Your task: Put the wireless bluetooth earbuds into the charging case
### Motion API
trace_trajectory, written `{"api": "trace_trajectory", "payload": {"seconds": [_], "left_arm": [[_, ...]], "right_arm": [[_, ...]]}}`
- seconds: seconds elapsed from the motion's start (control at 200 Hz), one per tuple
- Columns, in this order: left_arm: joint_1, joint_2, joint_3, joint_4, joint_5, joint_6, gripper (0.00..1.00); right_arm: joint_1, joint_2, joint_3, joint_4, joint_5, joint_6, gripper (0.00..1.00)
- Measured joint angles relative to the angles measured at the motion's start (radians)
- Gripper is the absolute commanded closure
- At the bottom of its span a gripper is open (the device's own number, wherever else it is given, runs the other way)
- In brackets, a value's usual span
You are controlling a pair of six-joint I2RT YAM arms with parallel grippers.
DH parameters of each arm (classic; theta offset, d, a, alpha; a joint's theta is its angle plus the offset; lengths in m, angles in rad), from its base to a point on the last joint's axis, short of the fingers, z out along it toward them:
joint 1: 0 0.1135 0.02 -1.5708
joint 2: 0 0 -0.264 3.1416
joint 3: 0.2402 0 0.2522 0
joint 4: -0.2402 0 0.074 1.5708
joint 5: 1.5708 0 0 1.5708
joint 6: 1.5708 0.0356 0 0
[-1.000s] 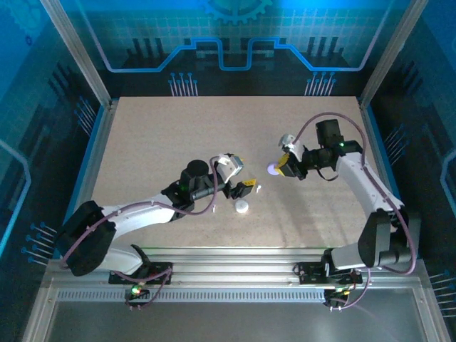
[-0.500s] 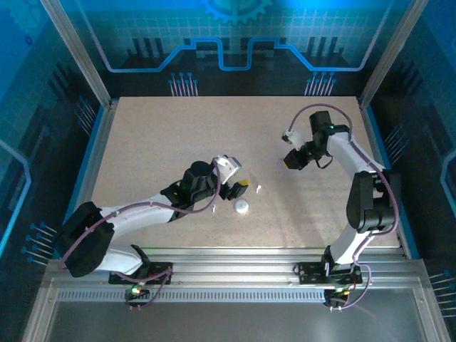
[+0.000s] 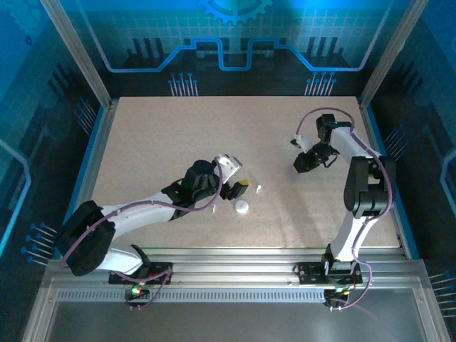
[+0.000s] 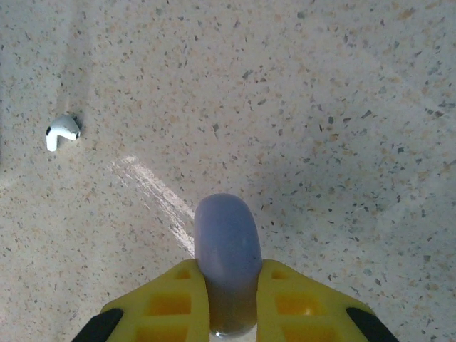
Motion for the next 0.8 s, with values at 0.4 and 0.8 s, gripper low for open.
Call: {"api": "trace_trajectory", "payload": {"seconds": [0.4,0.8], "left_arm": [[0.0,0.006,0.0,0.0,0.0,-0.006,0.19],[0.0,0.006,0.0,0.0,0.0,-0.006,0.19]], "right_arm": [[-0.019,0.072,0.05,-0.063,-0.001,-0.014,0.92],[-0.027,0.127,0.08,-0.092,0.0,-0.014,0.86]]}}
